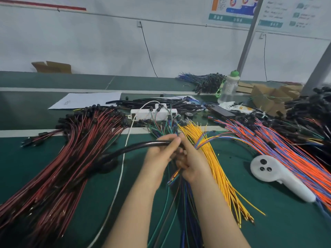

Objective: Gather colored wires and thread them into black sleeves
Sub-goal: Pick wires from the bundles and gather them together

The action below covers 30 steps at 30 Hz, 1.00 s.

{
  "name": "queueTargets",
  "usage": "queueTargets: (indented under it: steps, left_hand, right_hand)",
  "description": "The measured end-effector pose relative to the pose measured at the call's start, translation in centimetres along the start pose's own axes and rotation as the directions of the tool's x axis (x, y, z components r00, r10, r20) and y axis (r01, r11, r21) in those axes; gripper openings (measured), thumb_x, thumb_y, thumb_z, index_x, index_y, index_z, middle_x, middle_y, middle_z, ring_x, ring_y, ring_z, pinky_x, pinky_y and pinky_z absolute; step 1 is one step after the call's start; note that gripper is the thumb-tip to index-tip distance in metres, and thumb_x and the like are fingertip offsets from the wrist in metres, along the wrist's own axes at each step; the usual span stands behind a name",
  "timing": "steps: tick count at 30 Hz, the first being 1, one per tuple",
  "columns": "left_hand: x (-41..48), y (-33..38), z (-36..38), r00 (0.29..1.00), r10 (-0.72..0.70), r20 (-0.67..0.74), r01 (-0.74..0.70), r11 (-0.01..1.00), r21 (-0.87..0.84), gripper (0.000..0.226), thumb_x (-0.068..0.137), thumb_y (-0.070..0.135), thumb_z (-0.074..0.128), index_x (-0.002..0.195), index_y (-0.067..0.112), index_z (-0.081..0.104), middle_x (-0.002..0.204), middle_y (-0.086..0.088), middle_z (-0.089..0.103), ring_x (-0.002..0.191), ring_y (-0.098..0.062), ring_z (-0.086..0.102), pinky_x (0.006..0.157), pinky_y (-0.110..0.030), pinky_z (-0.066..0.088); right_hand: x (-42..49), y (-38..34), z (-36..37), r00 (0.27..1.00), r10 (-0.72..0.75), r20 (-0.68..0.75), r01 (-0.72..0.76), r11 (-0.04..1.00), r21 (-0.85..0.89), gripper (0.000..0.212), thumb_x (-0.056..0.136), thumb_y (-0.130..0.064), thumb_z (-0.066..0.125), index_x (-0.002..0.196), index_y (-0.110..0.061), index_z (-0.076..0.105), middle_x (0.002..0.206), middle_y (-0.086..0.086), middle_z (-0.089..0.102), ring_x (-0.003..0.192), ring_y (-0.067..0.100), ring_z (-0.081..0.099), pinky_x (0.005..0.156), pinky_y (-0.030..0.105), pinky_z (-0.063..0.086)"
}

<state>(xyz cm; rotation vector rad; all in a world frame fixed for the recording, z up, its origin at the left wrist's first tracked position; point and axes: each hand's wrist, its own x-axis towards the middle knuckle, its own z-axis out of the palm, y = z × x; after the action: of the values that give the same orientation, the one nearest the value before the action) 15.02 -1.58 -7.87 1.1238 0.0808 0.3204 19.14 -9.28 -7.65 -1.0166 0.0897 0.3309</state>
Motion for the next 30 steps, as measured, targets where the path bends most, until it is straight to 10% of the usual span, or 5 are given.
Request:
queueTargets:
  steps: [6,13,20,30]
  left_hand:
    - [0.4,-0.2,-1.3,0.986,-0.021,-0.167,-0.024,0.963,-0.268,0.01,0.09,0.003,0.057,0.082,0.009,0.061,0.065,0.002,0.067,0.06,-0.004,0.064,0.061,-0.016,0.054]
    - [-0.1,-0.5,-0.8,0.998,-0.062,-0.028,0.052,0.961,-0.272,0.013,0.09,-0.001,0.052,0.088,0.007,0.062,0.068,0.0,0.068,0.063,-0.004,0.065,0.064,-0.014,0.053]
    - [-0.5,-0.8,-0.6,0.982,-0.185,-0.028,0.168,0.936,-0.31,0.004,0.087,0.005,0.059,0.087,0.002,0.062,0.068,-0.002,0.068,0.06,-0.006,0.065,0.056,-0.014,0.053]
    - [-0.9,-0.6,-0.5,0.944,-0.311,0.109,0.33,0.878,-0.347,0.009,0.068,0.013,0.069,0.06,0.012,0.074,0.066,-0.003,0.067,0.058,-0.007,0.065,0.054,-0.015,0.054]
  right_hand:
    - [-0.3,-0.7,-0.7,0.989,-0.122,0.082,0.124,0.992,-0.028,0.03,0.095,-0.017,0.057,0.066,-0.013,0.05,0.048,-0.004,0.048,0.028,0.002,0.023,0.032,0.012,0.014]
    - [-0.9,-0.6,-0.7,0.99,-0.068,0.12,0.082,0.989,-0.122,0.034,0.096,-0.014,0.054,0.063,-0.013,0.045,0.039,-0.009,0.042,0.027,0.001,0.023,0.03,0.012,0.014]
    - [-1.2,-3.9,-3.1,0.967,-0.256,-0.001,0.201,0.757,0.622,0.046,0.102,-0.036,0.036,0.059,-0.02,0.035,0.037,-0.007,0.018,0.039,0.009,0.002,0.03,0.019,0.009]
    - [-1.4,-4.6,-3.4,0.946,-0.32,-0.06,0.259,0.628,0.734,0.045,0.102,-0.038,0.034,0.062,-0.019,0.037,0.039,-0.007,0.017,0.043,0.011,0.002,0.033,0.019,0.01]
